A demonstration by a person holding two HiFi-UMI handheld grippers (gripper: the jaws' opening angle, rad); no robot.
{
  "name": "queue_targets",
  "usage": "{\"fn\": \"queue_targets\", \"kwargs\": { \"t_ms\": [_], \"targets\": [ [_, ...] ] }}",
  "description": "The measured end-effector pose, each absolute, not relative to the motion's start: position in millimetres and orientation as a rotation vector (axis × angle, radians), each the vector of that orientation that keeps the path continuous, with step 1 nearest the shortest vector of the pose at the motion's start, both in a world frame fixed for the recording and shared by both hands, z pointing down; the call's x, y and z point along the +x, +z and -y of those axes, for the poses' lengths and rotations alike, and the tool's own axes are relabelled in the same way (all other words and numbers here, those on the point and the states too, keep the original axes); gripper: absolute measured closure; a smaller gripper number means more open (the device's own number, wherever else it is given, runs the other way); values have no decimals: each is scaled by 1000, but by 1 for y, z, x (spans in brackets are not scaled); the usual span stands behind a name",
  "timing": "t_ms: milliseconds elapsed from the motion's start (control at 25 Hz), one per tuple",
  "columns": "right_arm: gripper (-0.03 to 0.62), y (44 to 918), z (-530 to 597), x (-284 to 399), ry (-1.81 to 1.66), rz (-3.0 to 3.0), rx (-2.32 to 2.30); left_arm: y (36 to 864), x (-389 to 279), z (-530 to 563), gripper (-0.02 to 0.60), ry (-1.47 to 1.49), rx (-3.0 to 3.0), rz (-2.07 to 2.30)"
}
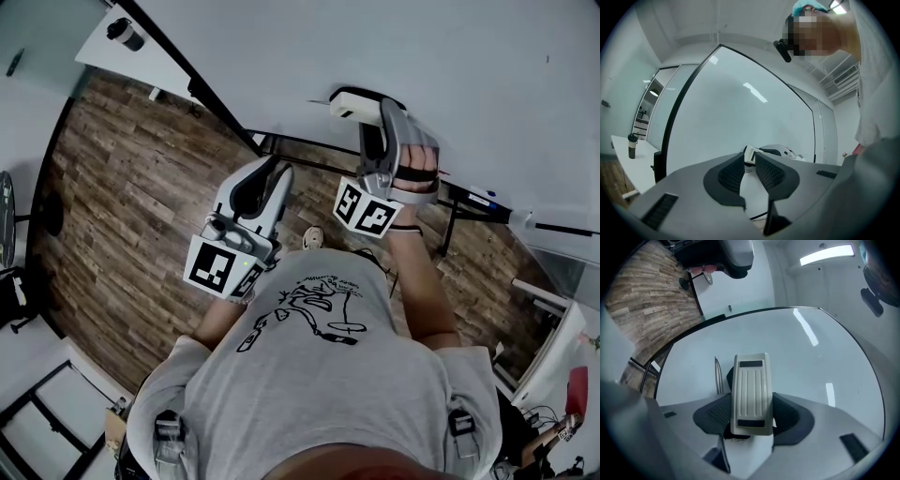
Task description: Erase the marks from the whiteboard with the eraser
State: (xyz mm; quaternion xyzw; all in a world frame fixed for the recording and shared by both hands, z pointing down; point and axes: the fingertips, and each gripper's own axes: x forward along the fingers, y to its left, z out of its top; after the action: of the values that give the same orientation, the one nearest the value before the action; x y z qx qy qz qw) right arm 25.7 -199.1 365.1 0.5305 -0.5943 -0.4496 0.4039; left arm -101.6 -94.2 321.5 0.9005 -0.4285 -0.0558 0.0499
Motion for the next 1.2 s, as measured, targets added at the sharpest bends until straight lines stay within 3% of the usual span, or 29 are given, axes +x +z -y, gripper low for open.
{"fn": "queue_targets", "kwargs": {
  "t_ms": [560, 1200],
  "targets": [
    [339, 382, 206, 19, -1149, 1446, 1335, 325, -105, 100, 500, -171, 2734, 1302],
    [338, 477, 211, -12, -1136, 1440, 1099, 329, -118, 97, 499, -149, 2701, 1358]
  ]
}}
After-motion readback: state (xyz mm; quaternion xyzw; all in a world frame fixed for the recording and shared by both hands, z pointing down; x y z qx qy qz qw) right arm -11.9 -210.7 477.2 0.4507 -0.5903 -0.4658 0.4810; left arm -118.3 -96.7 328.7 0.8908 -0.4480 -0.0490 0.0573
